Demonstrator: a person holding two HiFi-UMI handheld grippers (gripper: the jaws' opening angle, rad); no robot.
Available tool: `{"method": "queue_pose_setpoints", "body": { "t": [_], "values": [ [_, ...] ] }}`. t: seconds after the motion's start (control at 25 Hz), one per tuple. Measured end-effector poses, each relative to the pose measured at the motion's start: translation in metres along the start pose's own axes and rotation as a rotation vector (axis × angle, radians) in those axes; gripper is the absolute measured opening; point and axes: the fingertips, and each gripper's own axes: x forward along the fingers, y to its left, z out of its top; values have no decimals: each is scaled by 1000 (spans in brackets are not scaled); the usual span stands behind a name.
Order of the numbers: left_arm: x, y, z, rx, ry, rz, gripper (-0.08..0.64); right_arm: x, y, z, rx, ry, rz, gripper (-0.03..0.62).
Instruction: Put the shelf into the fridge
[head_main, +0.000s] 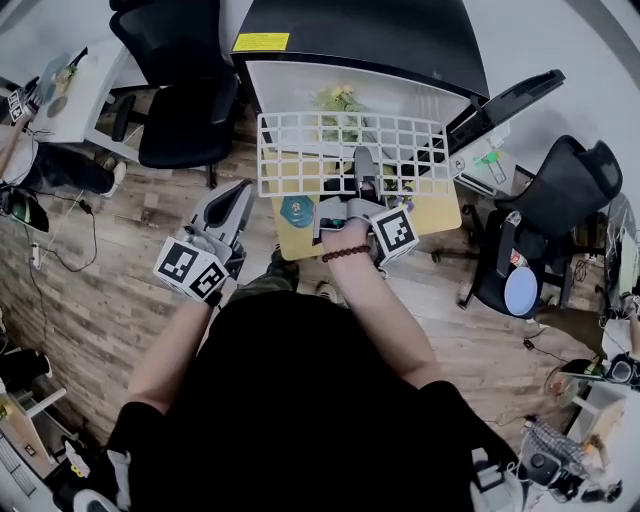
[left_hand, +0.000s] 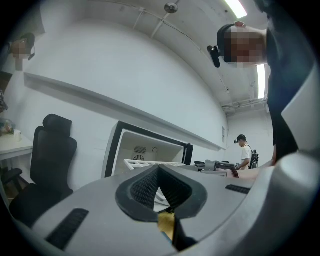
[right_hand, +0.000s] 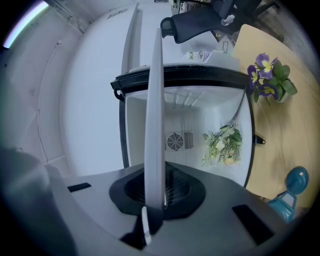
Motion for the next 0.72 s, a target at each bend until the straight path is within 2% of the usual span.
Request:
{"method": "queue_pose_setpoints", "body": {
  "t": [0.24, 0.72],
  "values": [
    [4, 3, -2, -1, 8, -5, 20, 9, -2, -3, 44, -8, -13, 44],
    [1, 12, -4, -9, 19, -5, 20, 27, -12, -3, 36, -47, -44, 44]
  ]
}}
